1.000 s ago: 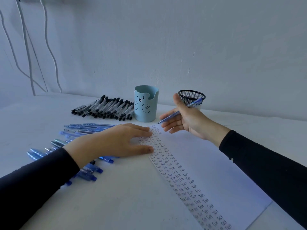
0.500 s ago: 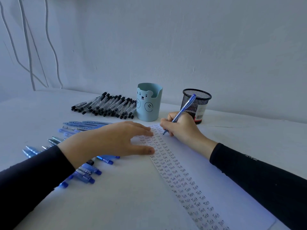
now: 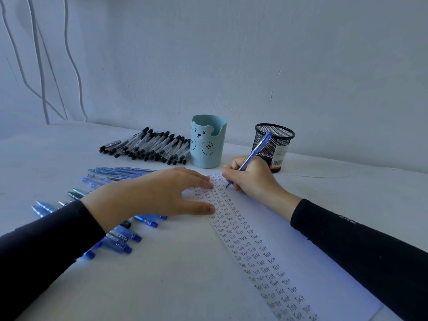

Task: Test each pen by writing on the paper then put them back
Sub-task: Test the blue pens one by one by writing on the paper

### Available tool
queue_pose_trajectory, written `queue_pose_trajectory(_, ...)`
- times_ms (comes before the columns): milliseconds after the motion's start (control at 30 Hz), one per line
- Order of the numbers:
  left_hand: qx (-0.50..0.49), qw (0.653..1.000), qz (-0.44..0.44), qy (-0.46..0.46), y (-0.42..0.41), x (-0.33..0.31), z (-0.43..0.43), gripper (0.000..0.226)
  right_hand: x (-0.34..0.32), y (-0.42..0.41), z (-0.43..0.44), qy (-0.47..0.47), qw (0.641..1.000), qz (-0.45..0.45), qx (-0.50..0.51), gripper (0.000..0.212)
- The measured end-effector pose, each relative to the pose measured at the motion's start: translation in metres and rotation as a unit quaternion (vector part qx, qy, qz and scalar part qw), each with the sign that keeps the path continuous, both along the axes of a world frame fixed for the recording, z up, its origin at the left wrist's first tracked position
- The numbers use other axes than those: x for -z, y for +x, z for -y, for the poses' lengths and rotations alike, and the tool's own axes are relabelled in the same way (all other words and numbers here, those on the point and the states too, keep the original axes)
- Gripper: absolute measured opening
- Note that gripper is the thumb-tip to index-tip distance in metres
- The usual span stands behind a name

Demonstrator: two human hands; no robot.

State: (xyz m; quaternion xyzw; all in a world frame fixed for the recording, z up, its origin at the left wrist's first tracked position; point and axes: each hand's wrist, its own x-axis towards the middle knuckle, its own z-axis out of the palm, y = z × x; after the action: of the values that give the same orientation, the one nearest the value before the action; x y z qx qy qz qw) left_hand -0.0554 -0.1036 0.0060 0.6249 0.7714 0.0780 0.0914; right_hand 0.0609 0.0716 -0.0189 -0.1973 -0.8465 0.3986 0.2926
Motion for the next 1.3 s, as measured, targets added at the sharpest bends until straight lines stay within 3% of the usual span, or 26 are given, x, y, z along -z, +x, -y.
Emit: queue_pose_trajectory(1300,0.004,1.0,0.005,-0.005,0.0001,0.0009,0.0006,0.077,0.0023,-0.0006,-0.0053,0.025,0.999,-0.008,0.021,0.037)
